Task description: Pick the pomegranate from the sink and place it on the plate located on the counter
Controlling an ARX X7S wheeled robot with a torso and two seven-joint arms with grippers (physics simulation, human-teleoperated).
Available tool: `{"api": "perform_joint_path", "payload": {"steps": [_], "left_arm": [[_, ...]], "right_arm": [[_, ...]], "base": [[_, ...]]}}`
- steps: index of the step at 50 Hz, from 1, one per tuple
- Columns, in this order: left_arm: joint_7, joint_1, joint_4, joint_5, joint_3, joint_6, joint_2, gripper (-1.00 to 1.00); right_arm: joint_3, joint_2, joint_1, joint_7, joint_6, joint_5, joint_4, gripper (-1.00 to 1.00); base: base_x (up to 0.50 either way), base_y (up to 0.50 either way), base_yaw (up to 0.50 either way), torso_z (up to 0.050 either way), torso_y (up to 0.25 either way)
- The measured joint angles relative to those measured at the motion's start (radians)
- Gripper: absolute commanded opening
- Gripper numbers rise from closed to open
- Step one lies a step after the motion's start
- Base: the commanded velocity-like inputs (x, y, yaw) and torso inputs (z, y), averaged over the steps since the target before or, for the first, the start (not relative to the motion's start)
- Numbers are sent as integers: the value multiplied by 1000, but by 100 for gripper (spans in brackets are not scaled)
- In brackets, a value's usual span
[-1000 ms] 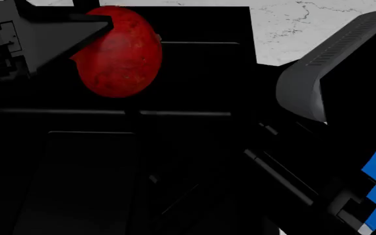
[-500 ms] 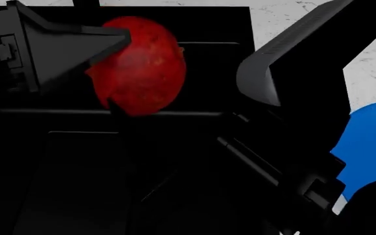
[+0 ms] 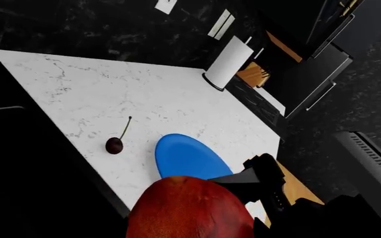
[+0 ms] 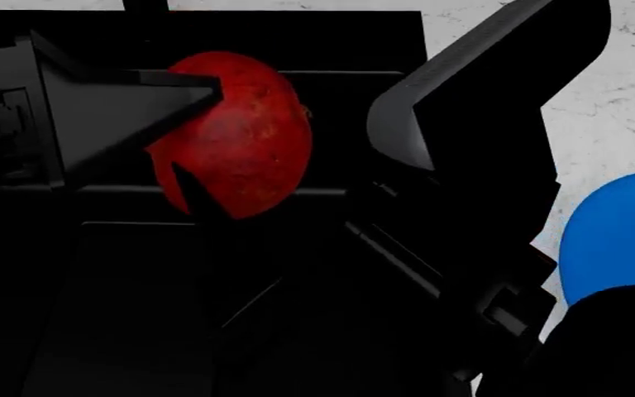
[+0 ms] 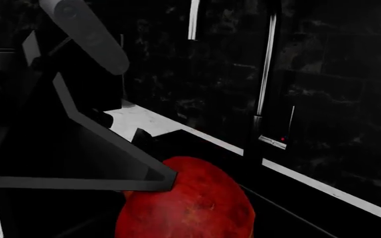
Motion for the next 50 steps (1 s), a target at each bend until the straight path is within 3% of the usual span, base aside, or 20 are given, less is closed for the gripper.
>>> {"api": "perform_joint_path", "payload": {"steps": [4,5,16,32,50], "left_arm": [[-4,1,2,-11,7,7,-5,-100],[-5,1,2,-12,9,9,-6,100],[15,25,8,-65,18,39,-21,100],[44,125,59,-88,-50,88,-104,100],[43,247,210,90,-90,141,-144,100]], "right_arm": [[-3,4,1,2,-5,4,-2,-100],[-4,5,1,2,-7,4,-2,-100],[-23,23,2,-4,-21,-2,-2,-100],[13,88,19,50,-13,0,9,-100],[15,194,110,276,59,210,55,-100]], "base": [[0,0,0,0,0],[0,0,0,0,0],[0,0,0,0,-1],[0,0,0,0,-1],[0,0,0,0,-1]]}}
